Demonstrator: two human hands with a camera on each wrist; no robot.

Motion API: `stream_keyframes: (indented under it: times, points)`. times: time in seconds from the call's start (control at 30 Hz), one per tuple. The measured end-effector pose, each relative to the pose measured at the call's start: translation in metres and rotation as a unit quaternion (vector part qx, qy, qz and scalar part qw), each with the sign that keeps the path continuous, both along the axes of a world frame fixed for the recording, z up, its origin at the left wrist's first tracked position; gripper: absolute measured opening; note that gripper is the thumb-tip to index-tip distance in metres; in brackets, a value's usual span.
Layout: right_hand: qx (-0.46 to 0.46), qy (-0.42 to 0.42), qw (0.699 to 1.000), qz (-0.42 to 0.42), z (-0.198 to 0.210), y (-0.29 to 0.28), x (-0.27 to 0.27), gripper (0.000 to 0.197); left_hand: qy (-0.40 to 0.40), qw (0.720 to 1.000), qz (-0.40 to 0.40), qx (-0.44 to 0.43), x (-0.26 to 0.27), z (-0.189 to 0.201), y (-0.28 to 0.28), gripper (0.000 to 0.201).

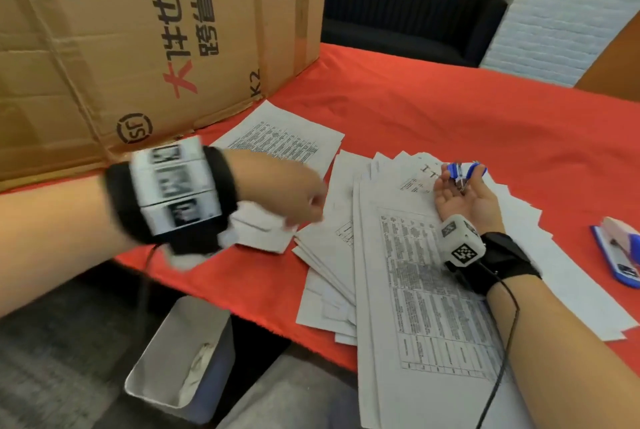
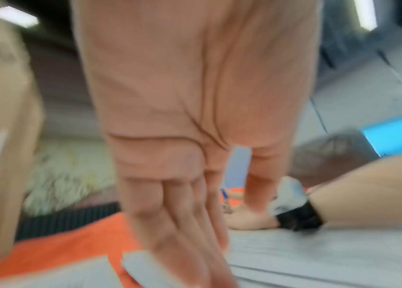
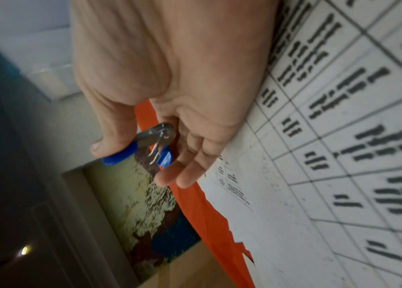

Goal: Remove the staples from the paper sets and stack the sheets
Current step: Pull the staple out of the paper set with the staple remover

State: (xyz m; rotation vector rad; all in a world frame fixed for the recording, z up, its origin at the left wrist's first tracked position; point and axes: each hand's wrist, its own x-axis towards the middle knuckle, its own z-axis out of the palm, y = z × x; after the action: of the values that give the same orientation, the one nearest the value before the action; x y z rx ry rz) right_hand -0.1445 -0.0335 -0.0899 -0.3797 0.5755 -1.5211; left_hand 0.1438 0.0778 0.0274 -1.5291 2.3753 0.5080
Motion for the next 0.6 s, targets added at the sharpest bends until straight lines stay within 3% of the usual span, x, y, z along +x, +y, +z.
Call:
stream_keyframes:
  times: [0.03, 0.1, 0.2, 0.37, 0.47, 0.5, 0.6]
  points:
    - [0.006, -0.006, 1.0, -0.01, 0.0, -0.001, -0.001, 0.038, 0.014, 0.997, -0.006, -0.072, -0.016, -0.001, -0.019, 0.027]
    - [0.018, -0.001, 1.0, -0.016, 0.0, -0.002, -0.001, 0.036, 0.068, 0.992, 0.005, -0.103, -0.044, -0.009, -0.054, 0.038]
    - [0.033, 0.008, 0.999, -0.015, 0.0, -0.002, 0.001, 0.034, 0.106, 0.993, 0.02, -0.054, -0.077, -0.028, -0.091, 0.051]
    - [0.043, 0.0, 0.999, -0.009, -0.002, -0.004, -0.001, 0.035, 0.059, 0.998, 0.005, -0.028, -0.102, -0.051, -0.122, 0.052]
    - [0.051, -0.002, 0.999, -0.001, -0.002, -0.003, 0.0, 0.037, 0.082, 0.994, 0.058, 0.038, -0.096, -0.056, -0.135, 0.054]
    - [0.058, 0.003, 0.998, 0.005, -0.002, -0.004, 0.0, 0.037, 0.131, 0.981, 0.095, 0.102, -0.093, -0.057, -0.139, 0.046]
    - [0.087, 0.061, 0.993, 0.05, 0.004, -0.005, -0.008, 0.038, 0.263, 0.899, 0.206, 0.282, -0.079, -0.057, -0.139, 0.032]
